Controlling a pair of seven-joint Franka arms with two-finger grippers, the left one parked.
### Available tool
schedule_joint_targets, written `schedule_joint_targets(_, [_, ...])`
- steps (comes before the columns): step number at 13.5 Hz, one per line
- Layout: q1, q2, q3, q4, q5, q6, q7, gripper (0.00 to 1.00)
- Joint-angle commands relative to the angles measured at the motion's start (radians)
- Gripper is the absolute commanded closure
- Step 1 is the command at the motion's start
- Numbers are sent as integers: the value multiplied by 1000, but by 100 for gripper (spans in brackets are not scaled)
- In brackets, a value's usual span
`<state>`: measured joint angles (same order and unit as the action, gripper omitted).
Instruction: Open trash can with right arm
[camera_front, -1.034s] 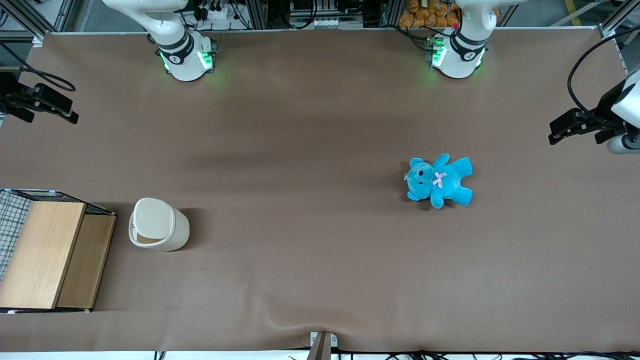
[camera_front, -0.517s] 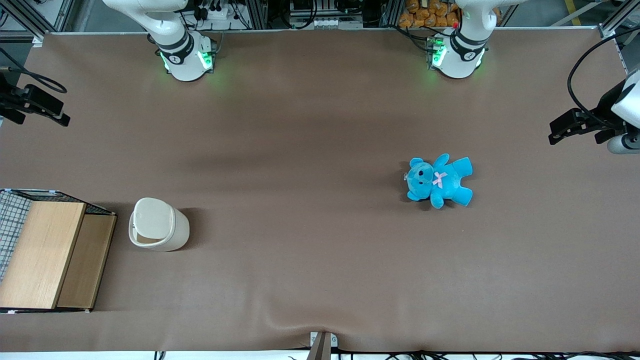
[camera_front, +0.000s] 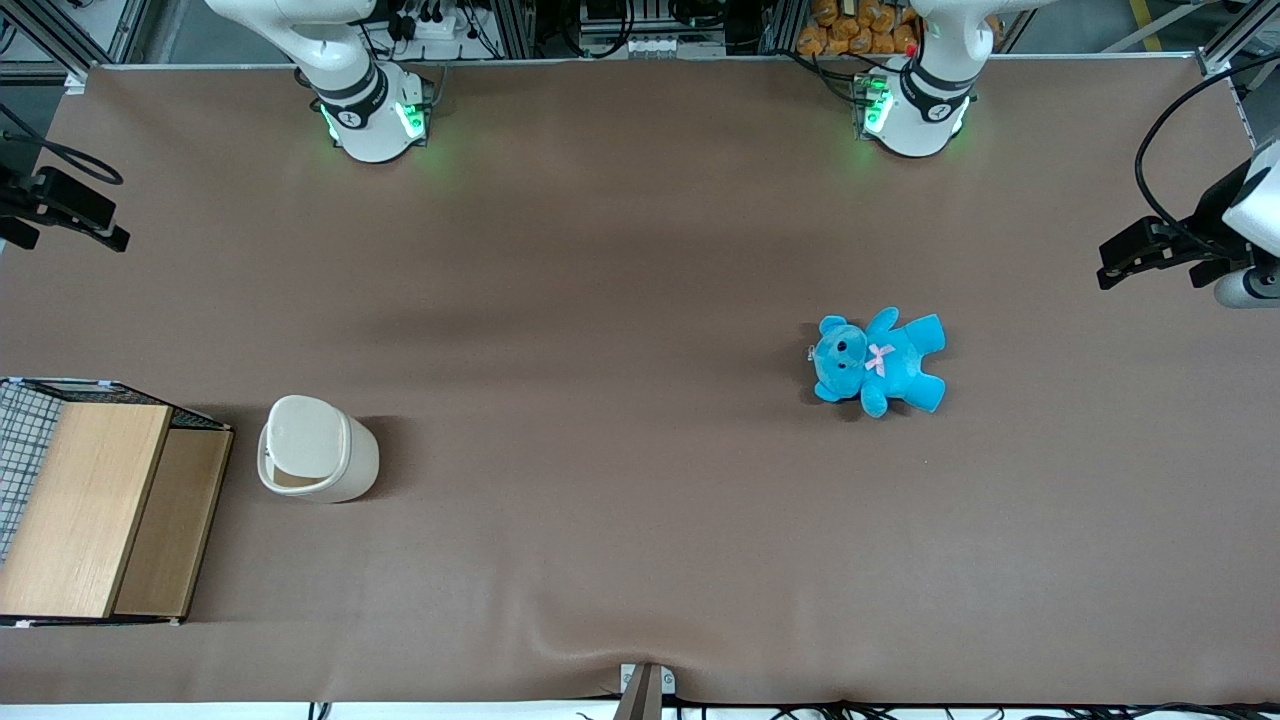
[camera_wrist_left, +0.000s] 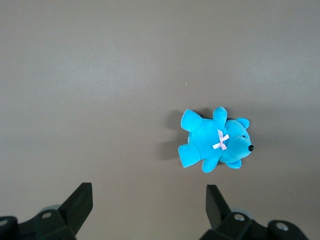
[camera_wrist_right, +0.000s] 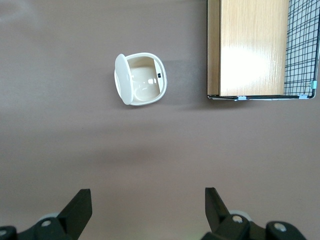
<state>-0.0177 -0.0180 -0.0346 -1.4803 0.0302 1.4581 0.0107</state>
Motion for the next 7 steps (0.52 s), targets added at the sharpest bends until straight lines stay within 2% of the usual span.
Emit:
schedule_joint_targets(1, [-11, 10, 5, 17, -21, -5, -15, 0])
schedule_joint_targets(7, [-11, 20, 7, 12, -16, -7, -11, 0])
